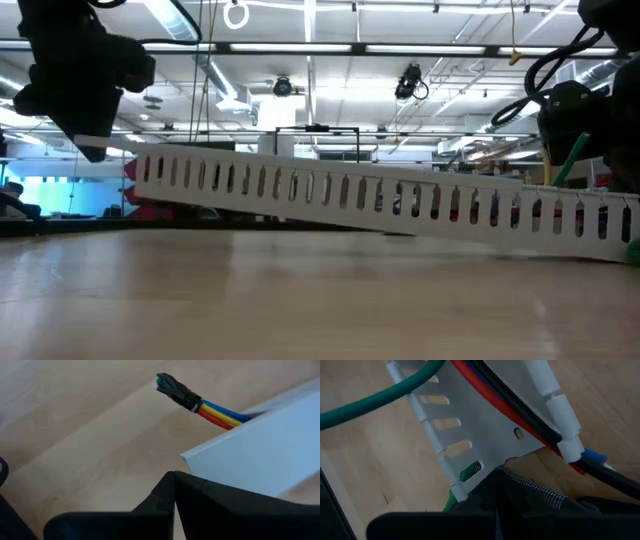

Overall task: Ziptie cables
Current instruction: Close the white cable duct

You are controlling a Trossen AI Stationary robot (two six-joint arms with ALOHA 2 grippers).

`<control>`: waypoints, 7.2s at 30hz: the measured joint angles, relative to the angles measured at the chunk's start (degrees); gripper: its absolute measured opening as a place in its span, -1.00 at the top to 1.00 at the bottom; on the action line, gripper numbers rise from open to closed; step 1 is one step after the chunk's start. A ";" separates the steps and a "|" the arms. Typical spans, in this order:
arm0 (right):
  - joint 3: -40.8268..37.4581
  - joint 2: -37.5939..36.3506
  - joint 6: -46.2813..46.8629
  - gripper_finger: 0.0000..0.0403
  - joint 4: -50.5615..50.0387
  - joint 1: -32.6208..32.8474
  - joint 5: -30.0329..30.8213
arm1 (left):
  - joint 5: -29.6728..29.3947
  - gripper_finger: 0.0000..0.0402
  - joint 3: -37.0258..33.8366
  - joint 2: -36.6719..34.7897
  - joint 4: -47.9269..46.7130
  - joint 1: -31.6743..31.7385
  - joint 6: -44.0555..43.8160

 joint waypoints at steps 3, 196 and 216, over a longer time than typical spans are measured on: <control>0.00 0.00 -0.02 1.00 0.12 0.00 -0.06 | 4.21 1.00 1.42 -0.83 -3.43 -0.22 3.47; 4.04 -11.41 -3.43 0.35 -0.99 -0.76 0.40 | 10.04 -0.27 53.93 61.29 18.82 5.29 58.22; 4.13 -18.82 -7.11 0.55 -5.53 -6.55 7.11 | 10.56 -0.27 54.10 61.30 15.21 4.91 46.70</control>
